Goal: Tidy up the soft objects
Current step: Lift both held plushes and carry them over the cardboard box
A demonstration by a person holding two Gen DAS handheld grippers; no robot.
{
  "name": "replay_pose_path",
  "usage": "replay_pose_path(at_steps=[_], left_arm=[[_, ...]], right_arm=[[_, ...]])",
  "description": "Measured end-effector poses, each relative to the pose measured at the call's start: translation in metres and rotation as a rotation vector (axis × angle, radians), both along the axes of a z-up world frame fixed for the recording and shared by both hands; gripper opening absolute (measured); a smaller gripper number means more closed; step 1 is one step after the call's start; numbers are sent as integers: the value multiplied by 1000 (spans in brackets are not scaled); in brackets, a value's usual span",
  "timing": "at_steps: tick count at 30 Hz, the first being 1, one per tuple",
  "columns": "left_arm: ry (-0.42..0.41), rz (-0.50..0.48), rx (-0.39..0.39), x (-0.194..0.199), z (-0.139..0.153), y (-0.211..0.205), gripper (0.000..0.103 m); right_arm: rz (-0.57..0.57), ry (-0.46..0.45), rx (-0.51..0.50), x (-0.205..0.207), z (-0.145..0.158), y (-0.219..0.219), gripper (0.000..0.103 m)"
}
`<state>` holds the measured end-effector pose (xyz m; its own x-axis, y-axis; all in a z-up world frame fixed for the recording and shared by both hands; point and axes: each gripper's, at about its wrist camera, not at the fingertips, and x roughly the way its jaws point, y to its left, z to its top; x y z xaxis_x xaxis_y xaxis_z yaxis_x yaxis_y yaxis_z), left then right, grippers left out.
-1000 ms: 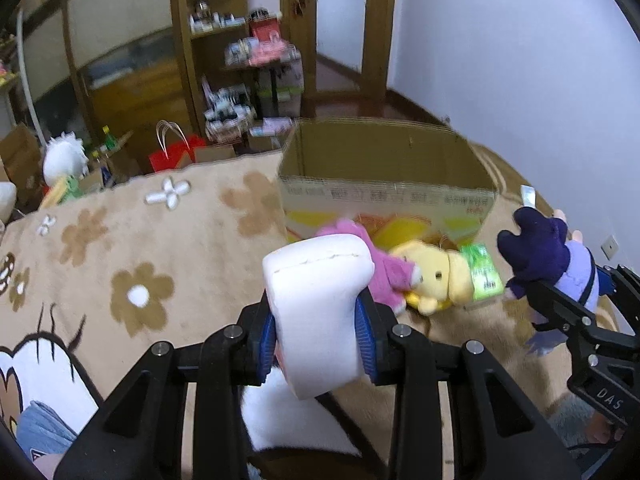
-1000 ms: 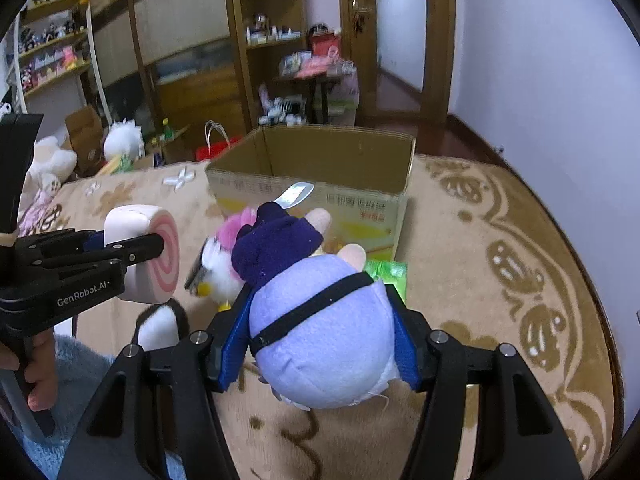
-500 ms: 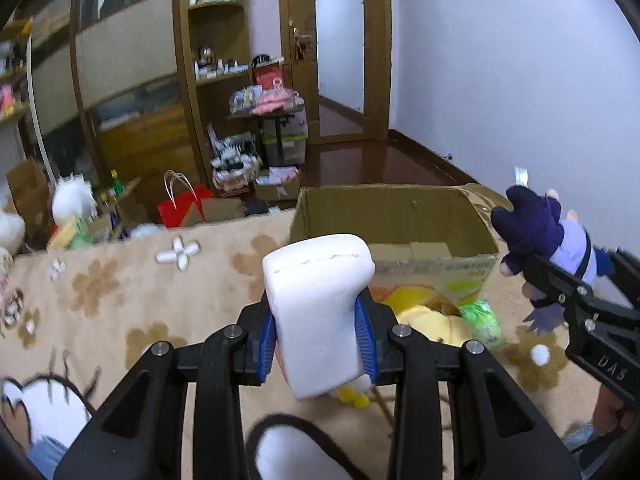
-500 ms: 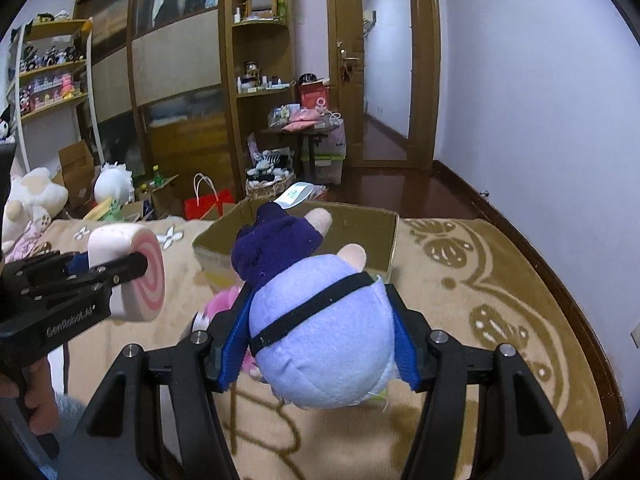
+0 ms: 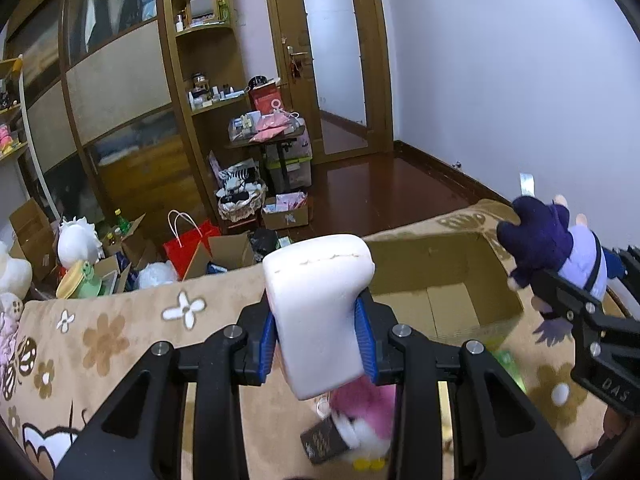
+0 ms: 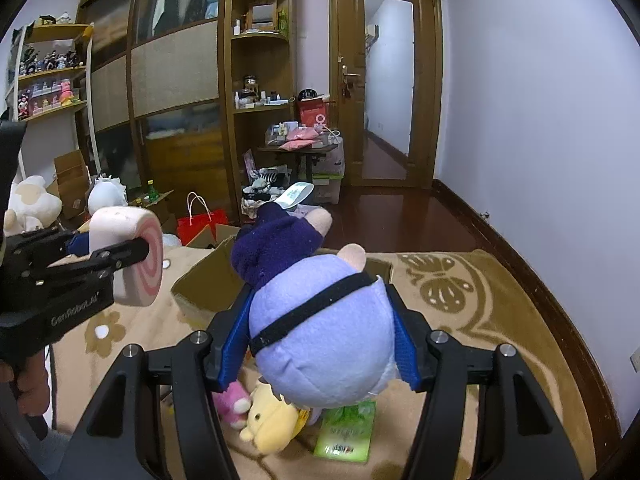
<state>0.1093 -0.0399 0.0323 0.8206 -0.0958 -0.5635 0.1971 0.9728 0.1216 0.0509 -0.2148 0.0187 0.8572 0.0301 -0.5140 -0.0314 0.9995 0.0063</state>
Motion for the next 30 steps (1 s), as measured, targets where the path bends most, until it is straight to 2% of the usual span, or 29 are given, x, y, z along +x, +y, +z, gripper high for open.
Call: replay_pose_path(at_steps=[6, 14, 23, 30], left_arm=[[-13, 27, -8, 30, -4, -5, 33], [62, 45, -36, 58, -34, 0, 34], [64, 4, -95, 74, -44, -5, 35], [129, -54, -106, 81, -57, -14, 39]], right_arm=[[14, -3, -2, 24, -4, -8, 65], [17, 9, 0, 54, -21, -10, 65], [27, 38, 67, 72, -43, -19, 66], [53, 84, 98, 79, -58, -15, 67]])
